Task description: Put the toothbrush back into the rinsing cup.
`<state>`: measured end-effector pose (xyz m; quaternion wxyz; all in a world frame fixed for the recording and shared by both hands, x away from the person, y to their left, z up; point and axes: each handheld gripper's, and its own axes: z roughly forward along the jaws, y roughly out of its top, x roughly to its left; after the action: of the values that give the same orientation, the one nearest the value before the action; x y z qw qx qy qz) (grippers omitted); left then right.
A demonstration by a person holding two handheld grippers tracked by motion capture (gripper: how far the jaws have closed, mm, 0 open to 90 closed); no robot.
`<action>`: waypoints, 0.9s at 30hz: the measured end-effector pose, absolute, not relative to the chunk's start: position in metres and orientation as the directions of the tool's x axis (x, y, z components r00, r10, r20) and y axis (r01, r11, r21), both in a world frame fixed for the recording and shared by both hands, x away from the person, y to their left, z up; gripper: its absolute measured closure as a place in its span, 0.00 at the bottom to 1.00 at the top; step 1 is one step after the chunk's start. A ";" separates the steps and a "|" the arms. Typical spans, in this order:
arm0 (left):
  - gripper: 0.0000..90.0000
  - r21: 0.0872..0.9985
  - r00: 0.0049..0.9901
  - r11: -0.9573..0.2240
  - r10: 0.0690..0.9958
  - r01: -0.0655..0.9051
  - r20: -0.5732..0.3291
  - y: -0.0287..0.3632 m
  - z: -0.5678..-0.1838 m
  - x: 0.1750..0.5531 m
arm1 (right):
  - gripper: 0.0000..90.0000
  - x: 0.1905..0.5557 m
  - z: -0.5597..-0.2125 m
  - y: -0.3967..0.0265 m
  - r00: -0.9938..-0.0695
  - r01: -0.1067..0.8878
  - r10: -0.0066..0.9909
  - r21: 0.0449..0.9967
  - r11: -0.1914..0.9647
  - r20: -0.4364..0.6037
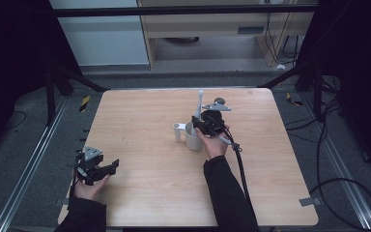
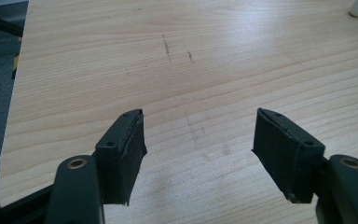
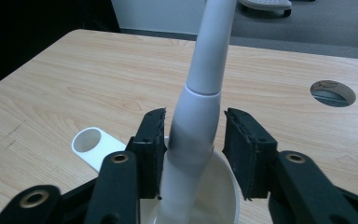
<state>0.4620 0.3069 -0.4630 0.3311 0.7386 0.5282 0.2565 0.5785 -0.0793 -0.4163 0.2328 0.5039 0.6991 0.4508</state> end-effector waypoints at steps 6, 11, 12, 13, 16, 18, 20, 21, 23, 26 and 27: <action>0.37 0.760 0.311 -0.224 0.950 0.611 0.030 0.307 -0.463 0.462 | 0.57 0.573 -0.413 -0.085 -0.387 0.491 0.914 0.866 0.090 0.124; 0.37 0.759 0.312 -0.225 0.950 0.611 0.031 0.306 -0.463 0.462 | 0.51 0.566 -0.409 -0.092 -0.410 0.500 0.904 0.859 0.108 0.124; 0.37 0.759 0.311 -0.225 0.950 0.610 0.031 0.306 -0.463 0.462 | 0.49 0.565 -0.408 -0.093 -0.415 0.506 0.901 0.855 0.111 0.128; 0.37 0.759 0.311 -0.225 0.950 0.610 0.032 0.306 -0.463 0.462 | 0.48 0.564 -0.407 -0.093 -0.421 0.510 0.898 0.852 0.120 0.126; 0.37 0.760 0.312 -0.226 0.950 0.610 0.032 0.306 -0.463 0.462 | 0.46 0.558 -0.405 -0.095 -0.428 0.507 0.897 0.851 0.138 0.109; 0.37 0.759 0.312 -0.226 0.950 0.610 0.032 0.306 -0.463 0.462 | 0.44 0.553 -0.404 -0.098 -0.426 0.489 0.898 0.863 0.125 0.112; 0.37 0.759 0.312 -0.226 0.950 0.611 0.032 0.306 -0.463 0.462 | 0.41 0.551 -0.404 -0.101 -0.427 0.498 0.896 0.858 0.124 0.119; 0.37 0.759 0.313 -0.227 0.949 0.611 0.033 0.306 -0.463 0.462 | 0.39 0.549 -0.404 -0.102 -0.424 0.499 0.898 0.858 0.124 0.116; 0.37 0.759 0.312 -0.227 0.949 0.610 0.032 0.306 -0.463 0.462 | 0.37 0.547 -0.405 -0.104 -0.424 0.501 0.899 0.856 0.129 0.112; 0.37 0.759 0.311 -0.225 0.950 0.610 0.032 0.306 -0.463 0.462 | 0.35 0.541 -0.405 -0.108 -0.428 0.501 0.896 0.857 0.125 0.120; 0.37 0.759 0.311 -0.225 0.950 0.611 0.031 0.306 -0.463 0.462 | 0.34 0.539 -0.406 -0.110 -0.432 0.498 0.894 0.858 0.128 0.117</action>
<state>0.4617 0.3059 -0.4633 0.3301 0.7392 0.5278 0.2569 0.5387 -0.1099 -0.4055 0.2210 0.4849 0.7178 0.4480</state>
